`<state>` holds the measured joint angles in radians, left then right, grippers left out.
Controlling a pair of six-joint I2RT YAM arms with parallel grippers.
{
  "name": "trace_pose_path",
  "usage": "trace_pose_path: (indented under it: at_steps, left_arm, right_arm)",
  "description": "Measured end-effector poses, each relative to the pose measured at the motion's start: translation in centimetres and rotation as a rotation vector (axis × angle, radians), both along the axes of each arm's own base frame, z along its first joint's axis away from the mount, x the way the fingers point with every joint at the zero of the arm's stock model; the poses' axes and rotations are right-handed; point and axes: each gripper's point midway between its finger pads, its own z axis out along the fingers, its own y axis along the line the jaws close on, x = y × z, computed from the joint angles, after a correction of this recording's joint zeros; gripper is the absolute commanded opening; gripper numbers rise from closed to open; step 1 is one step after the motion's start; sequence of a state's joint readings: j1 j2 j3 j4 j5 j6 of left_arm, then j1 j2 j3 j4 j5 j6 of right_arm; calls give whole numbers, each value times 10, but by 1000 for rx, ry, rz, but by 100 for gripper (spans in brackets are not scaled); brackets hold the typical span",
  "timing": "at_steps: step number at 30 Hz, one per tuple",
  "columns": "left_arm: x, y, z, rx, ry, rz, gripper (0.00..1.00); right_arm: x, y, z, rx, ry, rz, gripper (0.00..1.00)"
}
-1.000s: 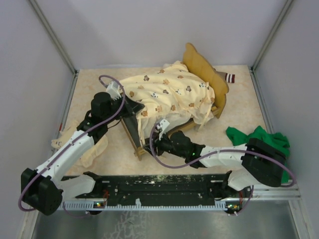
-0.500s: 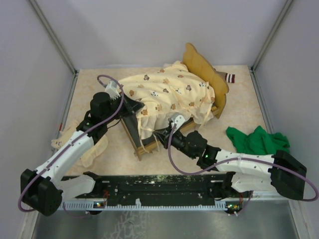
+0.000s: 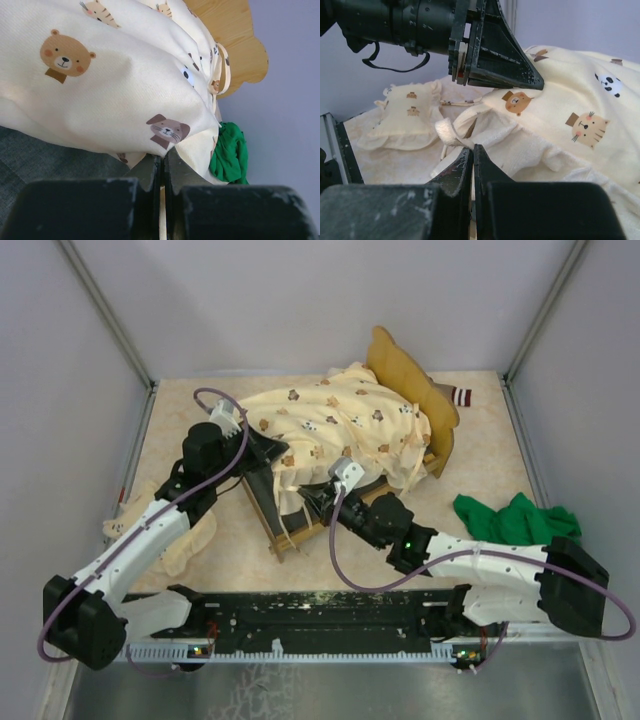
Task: Set up the pet bed
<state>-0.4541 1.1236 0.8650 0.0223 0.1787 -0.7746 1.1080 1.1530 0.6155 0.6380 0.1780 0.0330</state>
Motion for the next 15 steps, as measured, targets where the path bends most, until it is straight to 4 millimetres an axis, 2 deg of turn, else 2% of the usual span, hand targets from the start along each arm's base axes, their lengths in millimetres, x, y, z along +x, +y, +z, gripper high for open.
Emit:
trace_pose_path:
  at_steps: [7, 12, 15]
  left_arm:
    - [6, 1, 5, 0, -10, 18, 0]
    - [7, 2, 5, 1, -11, 26, 0]
    - [7, 2, 5, 3, -12, 31, 0]
  right_arm:
    - [1, 5, 17, 63, -49, 9, 0]
    - [1, 10, 15, 77, -60, 22, 0]
    - [1, 11, 5, 70, -57, 26, 0]
